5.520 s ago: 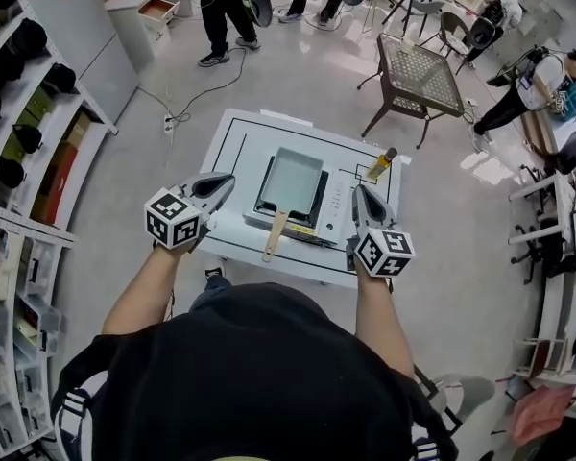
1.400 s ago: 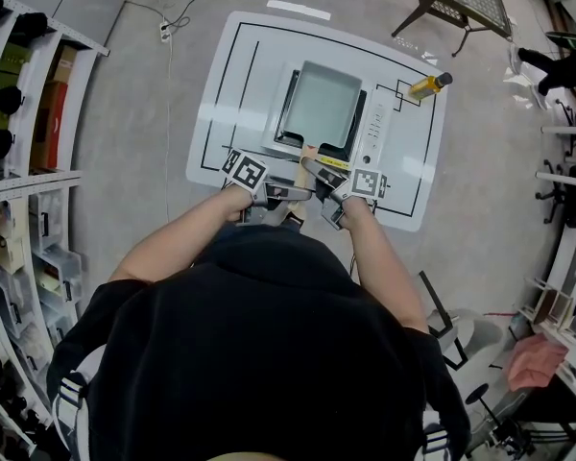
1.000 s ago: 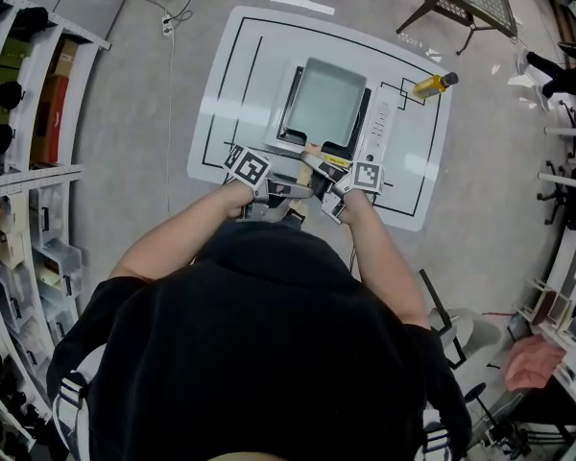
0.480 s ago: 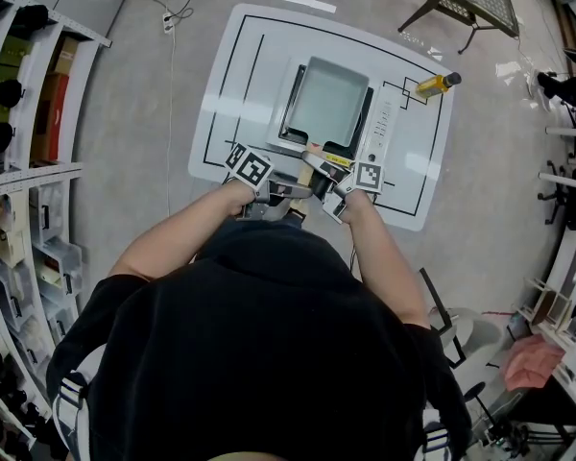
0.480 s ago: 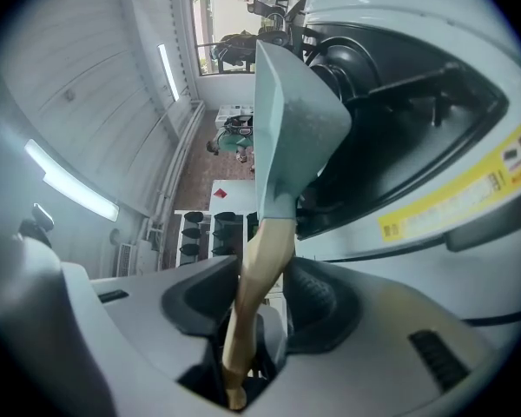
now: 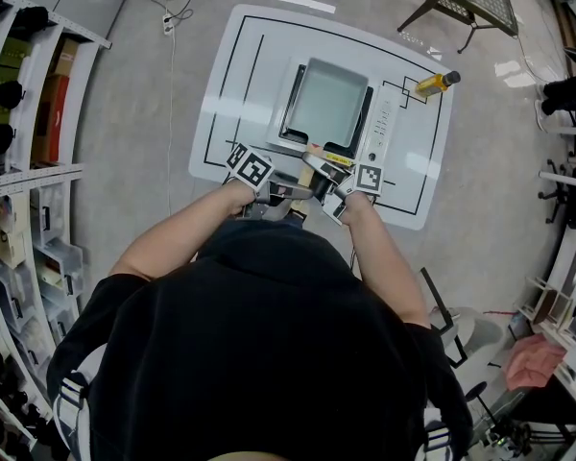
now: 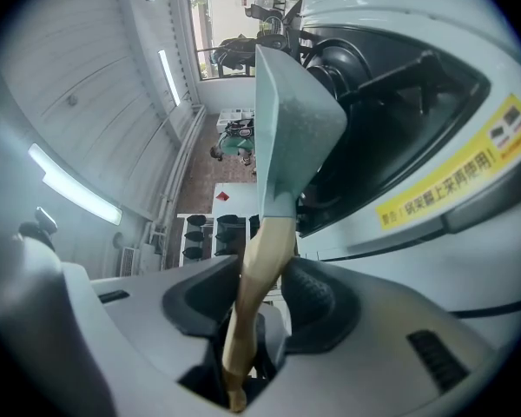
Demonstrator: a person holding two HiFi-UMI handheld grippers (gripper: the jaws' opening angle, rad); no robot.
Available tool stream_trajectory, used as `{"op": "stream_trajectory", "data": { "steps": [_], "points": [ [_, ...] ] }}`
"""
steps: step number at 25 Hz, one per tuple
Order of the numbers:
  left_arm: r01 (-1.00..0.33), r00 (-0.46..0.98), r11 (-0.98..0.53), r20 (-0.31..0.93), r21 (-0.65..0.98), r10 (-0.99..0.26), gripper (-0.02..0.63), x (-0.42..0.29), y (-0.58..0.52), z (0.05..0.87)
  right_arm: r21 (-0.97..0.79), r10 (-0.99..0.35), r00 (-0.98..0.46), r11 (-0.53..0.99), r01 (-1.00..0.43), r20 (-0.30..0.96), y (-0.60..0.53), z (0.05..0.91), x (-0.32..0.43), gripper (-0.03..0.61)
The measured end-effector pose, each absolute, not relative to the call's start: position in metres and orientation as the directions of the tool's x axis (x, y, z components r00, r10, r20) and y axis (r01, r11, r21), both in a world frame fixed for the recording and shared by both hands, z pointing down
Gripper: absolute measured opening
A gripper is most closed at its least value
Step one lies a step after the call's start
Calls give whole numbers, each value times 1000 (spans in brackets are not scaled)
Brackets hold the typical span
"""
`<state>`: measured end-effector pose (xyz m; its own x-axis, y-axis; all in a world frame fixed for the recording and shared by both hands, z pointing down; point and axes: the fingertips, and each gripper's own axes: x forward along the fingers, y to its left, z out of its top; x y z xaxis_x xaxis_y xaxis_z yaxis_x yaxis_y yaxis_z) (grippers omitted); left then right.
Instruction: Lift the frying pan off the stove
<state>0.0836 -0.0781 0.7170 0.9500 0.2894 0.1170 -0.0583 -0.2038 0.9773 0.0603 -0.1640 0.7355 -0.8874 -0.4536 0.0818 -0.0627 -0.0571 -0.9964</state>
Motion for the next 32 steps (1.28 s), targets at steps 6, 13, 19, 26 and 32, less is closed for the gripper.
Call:
{"op": "stream_trajectory", "data": {
  "steps": [6,13,19,26,32],
  "points": [
    [-41,954,-198,97,979,282,147,84,-77,711,-996,-456,-886,-46,-71,84,-163,732,61,156],
    [-29,953,-205,89,978,288,152,84,-77,704,-997,-456,-886,-40,-68,79,-163,726,60,158],
    [-15,954,-218,79,976,288,153,83,-79,694,-998,-462,-885,-26,-58,63,-164,716,61,158],
    [6,960,-231,59,973,274,153,82,-84,679,-999,-476,-878,-7,-49,47,-170,700,60,158],
    [18,961,-252,53,968,271,153,79,-93,659,-999,-485,-874,11,-44,33,-178,678,59,160]
  ]
}}
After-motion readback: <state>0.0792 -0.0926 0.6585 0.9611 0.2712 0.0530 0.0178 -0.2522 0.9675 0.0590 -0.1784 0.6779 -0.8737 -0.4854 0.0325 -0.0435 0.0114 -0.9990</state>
